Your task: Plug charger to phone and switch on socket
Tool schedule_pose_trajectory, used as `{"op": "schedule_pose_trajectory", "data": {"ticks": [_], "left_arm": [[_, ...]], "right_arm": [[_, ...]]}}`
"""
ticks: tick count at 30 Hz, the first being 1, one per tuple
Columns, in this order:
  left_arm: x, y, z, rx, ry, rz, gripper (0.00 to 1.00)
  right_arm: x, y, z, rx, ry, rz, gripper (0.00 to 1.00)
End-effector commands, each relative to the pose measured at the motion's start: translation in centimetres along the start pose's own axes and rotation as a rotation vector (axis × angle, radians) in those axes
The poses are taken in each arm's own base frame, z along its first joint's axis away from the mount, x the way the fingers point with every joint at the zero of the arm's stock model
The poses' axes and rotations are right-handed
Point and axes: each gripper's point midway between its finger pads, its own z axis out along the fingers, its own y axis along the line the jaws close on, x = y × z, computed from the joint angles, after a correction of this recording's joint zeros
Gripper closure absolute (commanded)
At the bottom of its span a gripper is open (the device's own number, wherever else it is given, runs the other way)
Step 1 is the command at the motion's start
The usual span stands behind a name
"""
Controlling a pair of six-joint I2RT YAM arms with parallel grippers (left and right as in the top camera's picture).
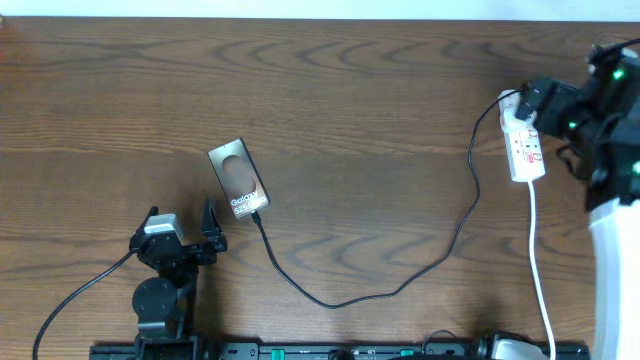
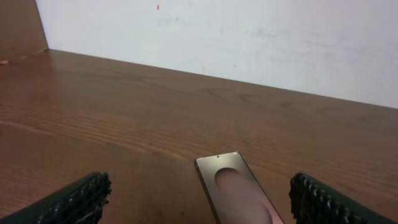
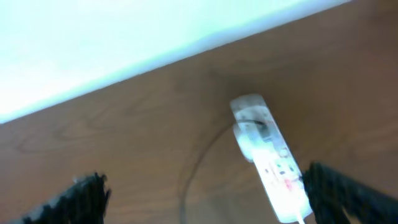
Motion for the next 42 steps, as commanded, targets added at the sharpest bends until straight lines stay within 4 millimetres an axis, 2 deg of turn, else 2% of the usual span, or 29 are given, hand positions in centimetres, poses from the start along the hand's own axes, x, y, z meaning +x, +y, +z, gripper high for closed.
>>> {"op": "schedule_pose_trajectory", "data": {"ticks": [1,6,11,17,23,27,35,40,42], "left_arm": [[1.7,0.6,0.1,-0.031,0.059,0.017,0.06],[1.7,0.6,0.1,-0.032,0.059,0.017,0.06],[1.7,0.6,0.1,-0.032,0.059,0.017,0.06],[1.7,0.6,0.1,-0.032,0.059,0.017,0.06],[1.7,0.6,0.1,-0.032,0.059,0.017,0.06],[1.7,0.6,0.1,-0.031,0.059,0.017,0.06],[1.7,0.6,0.1,-0.032,0.059,0.017,0.06],[1.7,0.6,0.1,-0.032,0.059,0.017,0.06],[1.7,0.6,0.1,-0.032,0.059,0.017,0.06]], "right_arm": [[1.4,2.8,0.1,-0.083,-0.082,-0.082,0.01],[3.3,6.2,0.1,-0.204,-0.283,-0.202,0.01],[6.8,7.1,-0.6,-0.262,-0.408,-0.291,0.01],[12.2,5.5,-2.0,-0.274,-0.433,-0.296,0.01],[15.3,4.2,-4.0,-0.284,-0.494,-0.294,0.01],[17.4,3.4,-4.6,-0.291,-0.535,-0.293,0.01],[19.6,2.5,-4.9,-0.267,-0.498,-0.346,0.01],[22.0,1.8,-4.5,-0.252,-0.409,-0.361,0.01],[21.5,1.6,-4.9,-0.237,-0.44,-0.36,0.01]]}}
